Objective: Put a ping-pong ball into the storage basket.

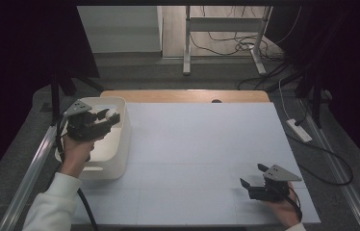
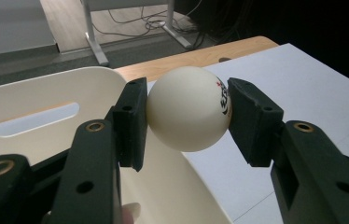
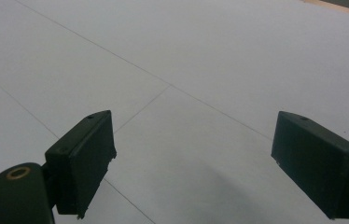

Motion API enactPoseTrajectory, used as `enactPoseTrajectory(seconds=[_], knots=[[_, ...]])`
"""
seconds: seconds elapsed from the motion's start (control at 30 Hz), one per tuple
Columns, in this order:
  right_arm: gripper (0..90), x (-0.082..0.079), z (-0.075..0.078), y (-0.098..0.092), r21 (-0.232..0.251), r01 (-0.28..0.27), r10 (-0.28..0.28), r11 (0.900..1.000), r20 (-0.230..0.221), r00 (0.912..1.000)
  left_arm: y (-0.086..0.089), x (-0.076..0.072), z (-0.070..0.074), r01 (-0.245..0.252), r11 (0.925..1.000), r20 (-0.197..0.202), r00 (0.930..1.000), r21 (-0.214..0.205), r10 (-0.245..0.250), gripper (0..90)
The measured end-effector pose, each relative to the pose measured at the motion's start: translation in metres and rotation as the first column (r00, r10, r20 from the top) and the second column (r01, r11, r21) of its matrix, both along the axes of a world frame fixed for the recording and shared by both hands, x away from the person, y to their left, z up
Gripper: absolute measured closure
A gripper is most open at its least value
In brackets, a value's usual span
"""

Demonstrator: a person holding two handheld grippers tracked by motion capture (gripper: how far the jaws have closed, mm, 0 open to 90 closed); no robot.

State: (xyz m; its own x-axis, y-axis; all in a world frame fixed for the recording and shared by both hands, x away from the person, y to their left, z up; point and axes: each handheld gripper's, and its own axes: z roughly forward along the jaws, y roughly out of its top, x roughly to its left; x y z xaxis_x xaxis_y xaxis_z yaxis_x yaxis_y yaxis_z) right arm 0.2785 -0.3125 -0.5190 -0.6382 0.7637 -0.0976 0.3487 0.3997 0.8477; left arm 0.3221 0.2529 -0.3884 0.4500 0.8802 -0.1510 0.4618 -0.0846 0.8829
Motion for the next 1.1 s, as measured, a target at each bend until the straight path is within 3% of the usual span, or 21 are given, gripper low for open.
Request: enactPoseTrajectory(seconds=[0.57, 0.83, 1.1], knots=[[13.1, 0.0, 0.0, 0.001, -0.004, 0.001, -0.001, 1.0, 0.0, 1.0, 0.014, 0.002, -0.005, -0.043, 0.999, -0.028, 0.9987, 0.013, 0.043, 50.5], [13.1, 0.0, 0.0, 0.0, -0.003, 0.0, 0.0, 1.0, 0.001, 1.0, 0.012, 0.012, -0.011, -0.053, 0.9975, -0.093, 0.9941, 0.047, 0.057, 50.4], [13.1, 0.0, 0.0, 0.001, -0.001, -0.004, 0.004, 1.0, 0.002, 1.0, 0.015, 0.021, -0.017, -0.057, 0.9957, -0.178, 0.9816, 0.073, 0.069, 50.4]])
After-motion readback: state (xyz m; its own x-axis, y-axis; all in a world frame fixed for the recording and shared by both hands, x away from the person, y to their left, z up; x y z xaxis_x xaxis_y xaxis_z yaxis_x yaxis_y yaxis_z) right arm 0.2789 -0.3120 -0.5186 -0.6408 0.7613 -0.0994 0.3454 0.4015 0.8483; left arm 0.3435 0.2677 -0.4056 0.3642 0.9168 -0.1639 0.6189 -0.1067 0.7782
